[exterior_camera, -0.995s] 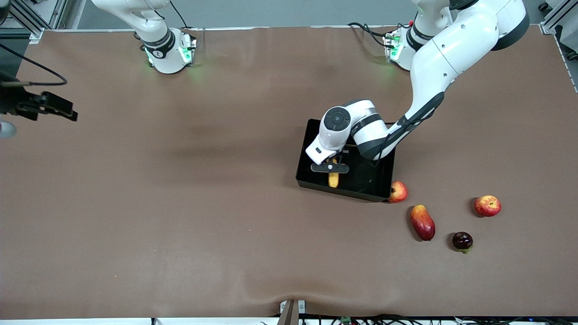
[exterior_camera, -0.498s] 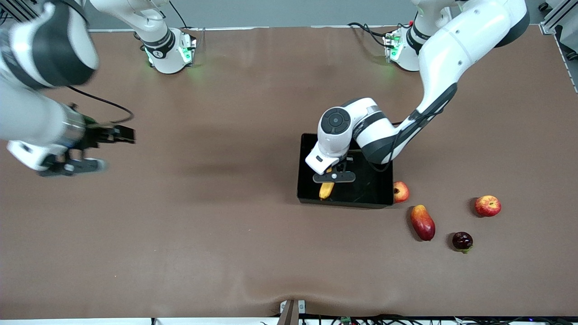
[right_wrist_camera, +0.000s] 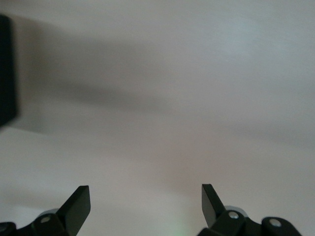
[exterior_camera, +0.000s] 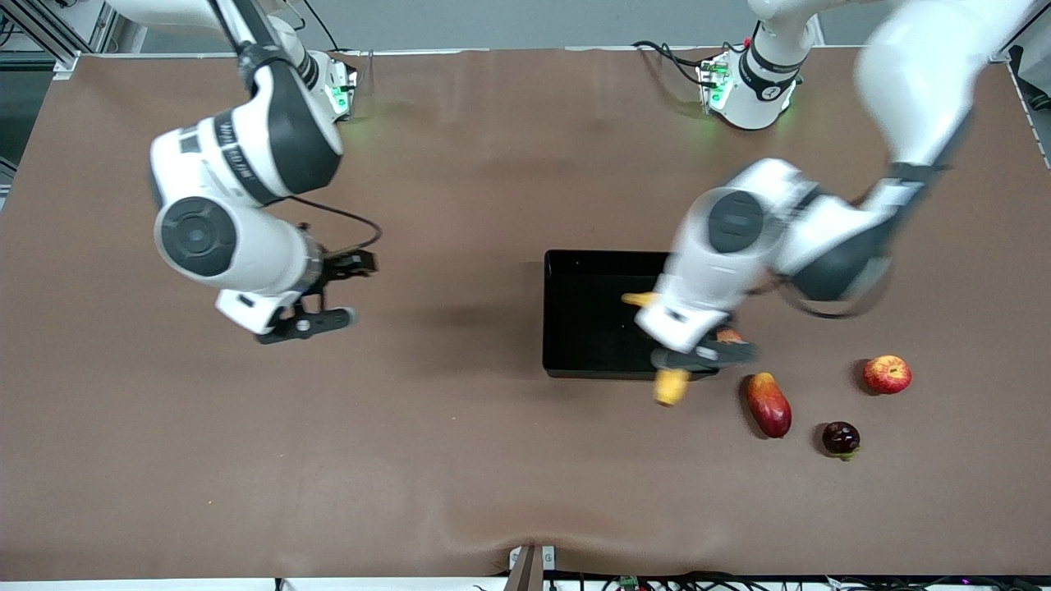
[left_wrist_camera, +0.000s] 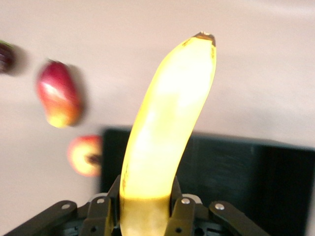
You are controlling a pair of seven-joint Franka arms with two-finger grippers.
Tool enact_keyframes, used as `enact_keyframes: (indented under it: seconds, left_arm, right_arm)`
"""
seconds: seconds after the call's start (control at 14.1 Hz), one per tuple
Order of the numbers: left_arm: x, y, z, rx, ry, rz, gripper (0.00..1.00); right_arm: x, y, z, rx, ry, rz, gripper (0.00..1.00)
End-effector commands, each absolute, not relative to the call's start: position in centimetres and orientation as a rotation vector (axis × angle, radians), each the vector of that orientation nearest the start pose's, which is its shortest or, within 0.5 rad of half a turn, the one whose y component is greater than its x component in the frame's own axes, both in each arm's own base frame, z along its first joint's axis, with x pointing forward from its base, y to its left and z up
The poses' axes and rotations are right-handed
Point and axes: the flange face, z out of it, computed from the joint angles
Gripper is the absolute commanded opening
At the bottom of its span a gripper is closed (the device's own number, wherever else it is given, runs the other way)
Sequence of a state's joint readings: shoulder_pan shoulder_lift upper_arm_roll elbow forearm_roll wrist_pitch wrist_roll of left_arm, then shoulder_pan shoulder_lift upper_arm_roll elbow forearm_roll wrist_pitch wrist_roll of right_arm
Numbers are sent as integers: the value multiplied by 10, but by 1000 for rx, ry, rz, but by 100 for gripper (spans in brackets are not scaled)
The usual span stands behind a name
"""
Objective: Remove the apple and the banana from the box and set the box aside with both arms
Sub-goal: 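Lift the banana out with the left gripper while the right gripper approaches the tray, then set the banana down with the left gripper while the right gripper grips the tray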
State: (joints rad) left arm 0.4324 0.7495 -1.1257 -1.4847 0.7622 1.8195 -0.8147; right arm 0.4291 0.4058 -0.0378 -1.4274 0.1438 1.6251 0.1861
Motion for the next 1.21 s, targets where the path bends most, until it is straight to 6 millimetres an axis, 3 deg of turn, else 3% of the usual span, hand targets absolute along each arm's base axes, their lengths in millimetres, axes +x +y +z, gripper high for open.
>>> enact_keyframes:
  seconds: [0.0, 0.07, 0.21, 0.36, 0.5, 0.64, 0.71, 0.85, 0.92, 1.14]
  left_arm:
    - [652, -188, 396, -3104, -63, -34, 0]
    - [655, -171, 391, -3098, -75, -23, 0]
    - [662, -110, 368, -3074, -56, 38, 0]
    - [659, -58, 345, -3038, -4, 90, 0]
    - [647, -17, 315, -3019, 3, 149, 0]
    - [629, 7, 271, -3035, 2, 168, 0]
    - [618, 21, 246, -3036, 5, 149, 0]
    - [611, 41, 215, -3046, 25, 47, 0]
    - [609, 43, 204, -3055, 31, 33, 0]
    - [613, 42, 201, -3062, 29, 20, 1]
  right_arm:
    - [601, 319, 422, -3027, -160, 294, 100]
    - [599, 340, 410, -3031, -118, 260, 100]
    - [593, 375, 381, -3022, -141, 217, 100]
    - [579, 415, 350, -2981, -147, 218, 100]
    - [572, 444, 327, -2943, -29, 164, 100]
    - [553, 480, 300, -2938, -10, 112, 100]
    - [551, 488, 286, -2934, 18, 94, 100]
    - [545, 504, 266, -2913, 64, 34, 100]
    - [539, 515, 251, -2899, 83, -5, 100]
    - [525, 541, 220, -2844, 94, -137, 100]
